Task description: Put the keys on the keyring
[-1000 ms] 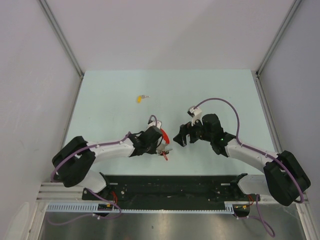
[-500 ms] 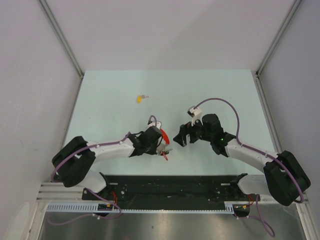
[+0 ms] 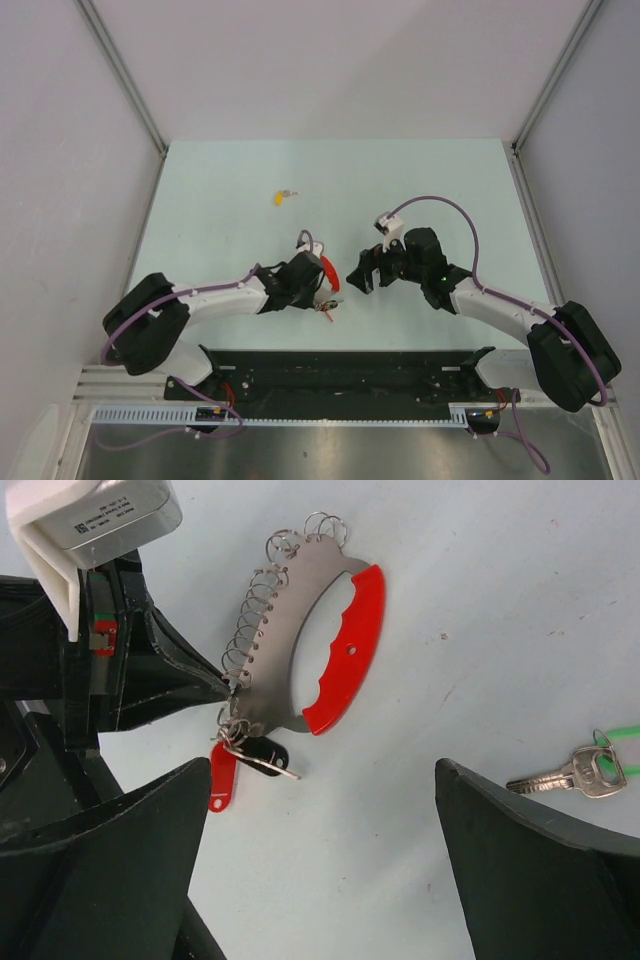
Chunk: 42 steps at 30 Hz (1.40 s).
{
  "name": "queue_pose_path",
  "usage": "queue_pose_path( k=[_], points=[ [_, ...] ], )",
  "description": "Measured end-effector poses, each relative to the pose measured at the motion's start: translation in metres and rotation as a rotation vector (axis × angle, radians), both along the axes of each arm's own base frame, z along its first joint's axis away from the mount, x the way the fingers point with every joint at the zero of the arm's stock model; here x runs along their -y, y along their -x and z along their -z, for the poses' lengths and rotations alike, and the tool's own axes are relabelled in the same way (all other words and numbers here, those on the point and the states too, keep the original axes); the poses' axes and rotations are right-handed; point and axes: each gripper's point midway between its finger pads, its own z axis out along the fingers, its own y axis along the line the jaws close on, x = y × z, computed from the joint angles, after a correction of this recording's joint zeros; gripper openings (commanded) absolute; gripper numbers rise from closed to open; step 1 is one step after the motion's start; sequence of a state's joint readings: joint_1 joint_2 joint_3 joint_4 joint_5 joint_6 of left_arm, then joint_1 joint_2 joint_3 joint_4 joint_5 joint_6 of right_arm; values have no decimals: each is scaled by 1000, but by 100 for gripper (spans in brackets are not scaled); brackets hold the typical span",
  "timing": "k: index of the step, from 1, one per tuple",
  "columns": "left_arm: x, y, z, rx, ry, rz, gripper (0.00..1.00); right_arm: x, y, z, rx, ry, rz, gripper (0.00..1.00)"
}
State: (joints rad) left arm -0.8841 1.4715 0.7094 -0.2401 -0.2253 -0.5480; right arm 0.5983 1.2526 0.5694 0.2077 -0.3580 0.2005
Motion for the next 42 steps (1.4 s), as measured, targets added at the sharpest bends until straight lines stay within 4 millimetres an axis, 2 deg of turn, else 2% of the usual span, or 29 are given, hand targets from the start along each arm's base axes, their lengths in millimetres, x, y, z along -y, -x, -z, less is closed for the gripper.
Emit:
queue_pose_path(
  k=[8, 14, 23, 30, 38, 42],
  points=[
    [-1, -8, -18, 93, -3, 111, 0, -14, 14, -5, 52, -5, -117, 95],
    [1, -15, -30, 209, 33, 245, 0, -29, 20, -16, 123, -44, -214, 84],
    [13, -5, -45, 375, 179, 471, 0, -53, 43, -2, 155, -50, -393, 66],
    [25, 5, -50, 438, 229, 619, 0, -61, 50, 4, 193, -45, -463, 40],
    [34, 12, -56, 466, 273, 696, 0, -63, 54, 27, 148, -17, -496, 36],
    [34, 16, -55, 461, 281, 715, 0, -66, 55, 30, 143, -17, -513, 34]
  ],
)
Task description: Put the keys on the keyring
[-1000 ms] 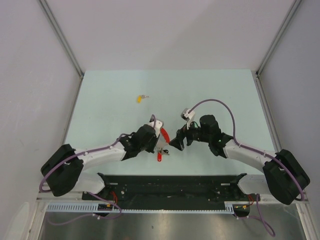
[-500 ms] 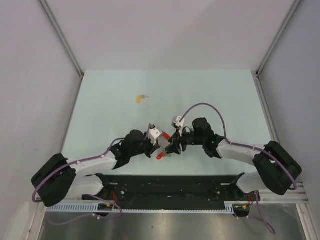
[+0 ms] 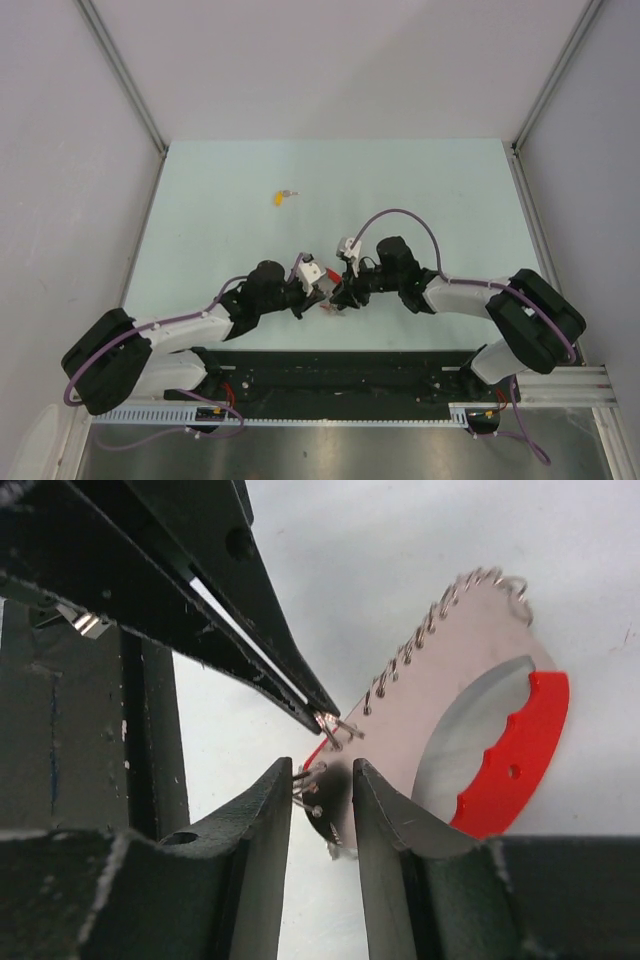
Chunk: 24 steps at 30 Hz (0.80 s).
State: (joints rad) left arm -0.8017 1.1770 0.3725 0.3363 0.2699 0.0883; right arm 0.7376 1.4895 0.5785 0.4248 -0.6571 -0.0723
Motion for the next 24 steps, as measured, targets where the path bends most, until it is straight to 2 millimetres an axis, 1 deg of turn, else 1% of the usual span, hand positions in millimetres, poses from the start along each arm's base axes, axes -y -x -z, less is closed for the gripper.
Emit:
queue_pose_path(
  k=[4, 9, 18, 24],
  points=[
    [2, 3, -1, -5, 6, 17, 1, -4, -3, -6, 15, -12, -12, 32],
    [3, 5, -3, -6, 15, 32, 1, -9, -4, -11, 25, -24, -27, 26],
    [1, 9, -1, -16, 15, 42, 1, -12, -3, -6, 20, -20, -61, 20],
    [0, 11, 1, -22, 12, 43, 0, -13, -1, -4, 10, -11, -83, 18]
  ],
)
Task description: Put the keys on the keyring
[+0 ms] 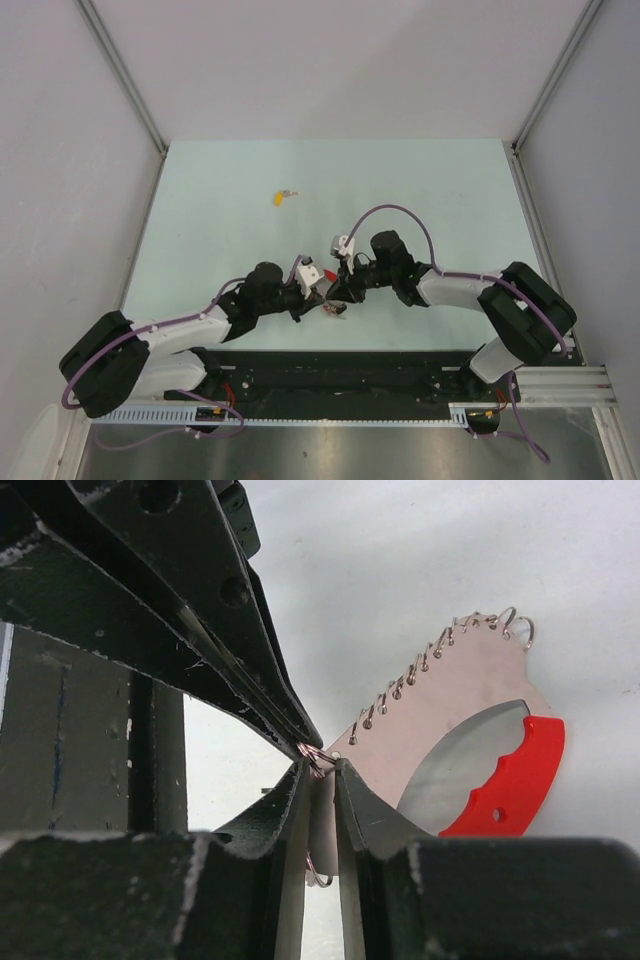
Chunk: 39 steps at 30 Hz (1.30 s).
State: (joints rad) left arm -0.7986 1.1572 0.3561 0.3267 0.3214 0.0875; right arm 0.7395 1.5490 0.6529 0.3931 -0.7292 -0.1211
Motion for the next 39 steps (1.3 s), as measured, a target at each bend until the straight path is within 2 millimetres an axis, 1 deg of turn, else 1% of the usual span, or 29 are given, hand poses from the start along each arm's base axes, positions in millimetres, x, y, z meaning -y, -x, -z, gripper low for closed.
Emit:
queue_pose_path(
  k=[4, 9, 13, 17, 18, 21, 22, 24, 25, 27, 28, 30, 33, 36, 39],
  points=[
    [-1, -2, 0, 3, -1, -8, 0, -3, 3, 0, -9, 1, -25, 16],
    [-1, -1, 0, -4, 3, -10, 0, -4, 6, 3, -17, 5, -39, 17],
    [-1, -1, 0, -6, 3, -11, 0, -5, 6, 4, -21, 6, -38, 0],
    [-1, -1, 0, -6, 3, -12, 2, -5, 6, 4, -26, 6, -40, 0],
    [-1, -1, -1, -6, 4, -13, 4, -5, 7, 4, -26, 5, -40, 0],
    [-2, -1, -2, -2, 9, -18, 15, -5, 7, 3, -29, -1, -45, 0],
    [-3, -1, -3, -3, 13, -24, 24, -5, 8, 2, -35, -3, -47, 0],
    [-6, -2, -5, 8, 24, -43, 30, -5, 8, 0, -48, -11, -47, 0],
    [-7, -3, -8, 17, 38, -59, 34, -5, 7, -1, -54, -15, -46, 0],
    [-9, -5, -17, 43, 76, -82, 38, -4, 5, -3, -67, -23, -35, 0],
    [-10, -6, -24, 57, 102, -95, 43, -4, 4, -4, -72, -27, -31, 0],
    [-11, -9, -39, 90, 161, -123, 45, -4, 1, -6, -77, -38, -20, 0],
    [-16, -11, -53, 113, 236, -169, 49, -4, -3, -10, -80, -55, -6, 0],
    [-21, -10, -57, 99, 283, -202, 49, -3, -5, -12, -92, -68, 11, 0],
    [-24, -8, -56, 76, 318, -222, 45, -1, -6, -14, -118, -99, 27, 0]
  ],
)
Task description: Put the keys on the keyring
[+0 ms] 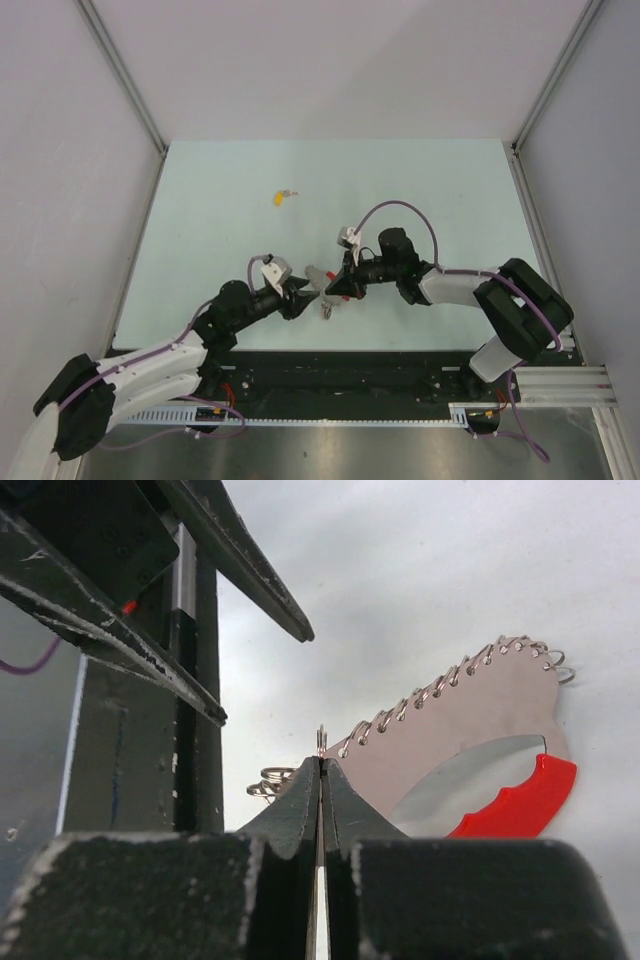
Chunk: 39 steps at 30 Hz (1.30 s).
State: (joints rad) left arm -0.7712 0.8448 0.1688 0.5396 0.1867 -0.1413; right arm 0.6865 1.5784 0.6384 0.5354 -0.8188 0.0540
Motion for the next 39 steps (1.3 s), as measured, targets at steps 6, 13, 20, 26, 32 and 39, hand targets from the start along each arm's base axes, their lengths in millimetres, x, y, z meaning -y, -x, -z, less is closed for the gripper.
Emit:
queue_pose_path(
  k=[6, 13, 20, 26, 32, 39],
  points=[
    [-22, -9, -5, -41, 149, -58, 46, 8, -4, -10, -30, -57, 28, 0],
    [-8, 1, -12, -108, 252, 79, 36, 6, -2, -37, 4, -131, 13, 0],
    [6, 13, -25, -119, 304, 204, 32, 6, 0, -51, 20, -168, 1, 0],
    [8, 11, -43, -64, 339, 216, 41, 6, 2, -50, 15, -169, -7, 0],
    [4, -4, -62, -12, 344, 150, 46, 7, 3, -47, 22, -159, -10, 0],
    [13, -14, -49, -70, 290, 166, 55, 7, 3, -46, 31, -154, -11, 0]
  ],
)
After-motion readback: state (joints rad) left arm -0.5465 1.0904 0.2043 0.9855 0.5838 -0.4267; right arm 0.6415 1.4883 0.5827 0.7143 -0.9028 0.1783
